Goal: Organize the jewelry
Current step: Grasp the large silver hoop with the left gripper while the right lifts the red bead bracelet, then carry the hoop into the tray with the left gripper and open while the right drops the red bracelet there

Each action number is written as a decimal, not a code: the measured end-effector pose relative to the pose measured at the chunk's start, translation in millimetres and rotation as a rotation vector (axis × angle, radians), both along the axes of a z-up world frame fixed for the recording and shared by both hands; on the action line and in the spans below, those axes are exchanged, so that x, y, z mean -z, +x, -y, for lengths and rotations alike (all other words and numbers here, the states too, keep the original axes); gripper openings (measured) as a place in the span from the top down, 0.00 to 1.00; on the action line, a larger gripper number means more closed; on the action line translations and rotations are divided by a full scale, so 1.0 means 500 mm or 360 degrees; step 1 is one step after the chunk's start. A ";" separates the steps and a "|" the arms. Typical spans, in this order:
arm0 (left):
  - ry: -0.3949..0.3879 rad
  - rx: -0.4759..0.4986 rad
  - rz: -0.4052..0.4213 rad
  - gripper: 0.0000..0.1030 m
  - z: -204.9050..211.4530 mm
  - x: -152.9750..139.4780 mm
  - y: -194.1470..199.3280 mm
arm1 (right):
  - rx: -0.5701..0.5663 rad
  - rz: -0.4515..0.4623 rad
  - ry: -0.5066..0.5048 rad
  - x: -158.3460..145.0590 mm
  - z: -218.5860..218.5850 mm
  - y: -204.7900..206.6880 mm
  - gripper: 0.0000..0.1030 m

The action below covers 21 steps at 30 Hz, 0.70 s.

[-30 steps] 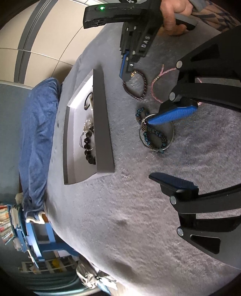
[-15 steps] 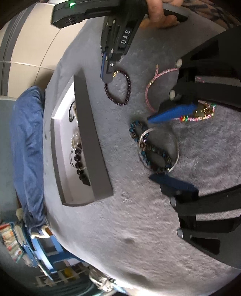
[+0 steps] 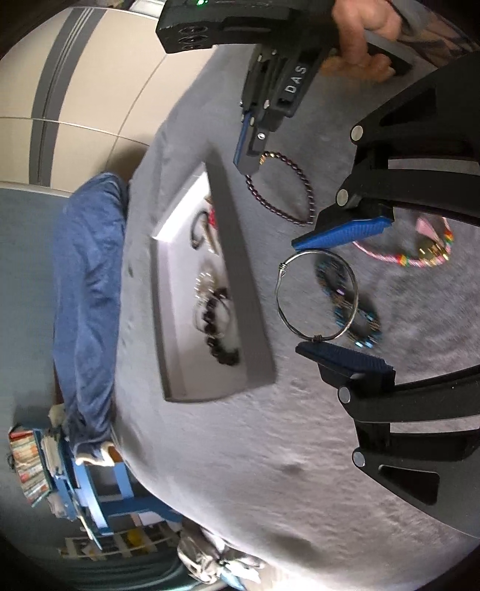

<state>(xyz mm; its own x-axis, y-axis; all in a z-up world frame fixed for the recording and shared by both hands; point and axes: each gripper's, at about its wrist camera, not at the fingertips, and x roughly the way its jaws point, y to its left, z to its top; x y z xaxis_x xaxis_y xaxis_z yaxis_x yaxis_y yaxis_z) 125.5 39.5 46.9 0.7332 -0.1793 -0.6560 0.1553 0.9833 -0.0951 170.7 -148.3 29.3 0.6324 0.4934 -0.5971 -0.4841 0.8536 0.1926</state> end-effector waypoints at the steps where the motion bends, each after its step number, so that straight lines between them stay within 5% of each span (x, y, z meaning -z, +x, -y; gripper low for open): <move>1: 0.0007 0.0008 0.0008 0.50 0.005 -0.006 0.005 | -0.0005 0.0005 0.0017 -0.006 0.000 0.000 0.93; 9: 0.0031 0.0010 0.0042 0.50 0.016 -0.050 0.073 | -0.0033 0.0086 0.0098 -0.064 0.014 0.007 0.94; 21: 0.0089 0.0043 -0.0003 0.50 0.026 -0.039 0.144 | 0.0000 0.0129 0.0224 -0.111 0.051 0.057 0.94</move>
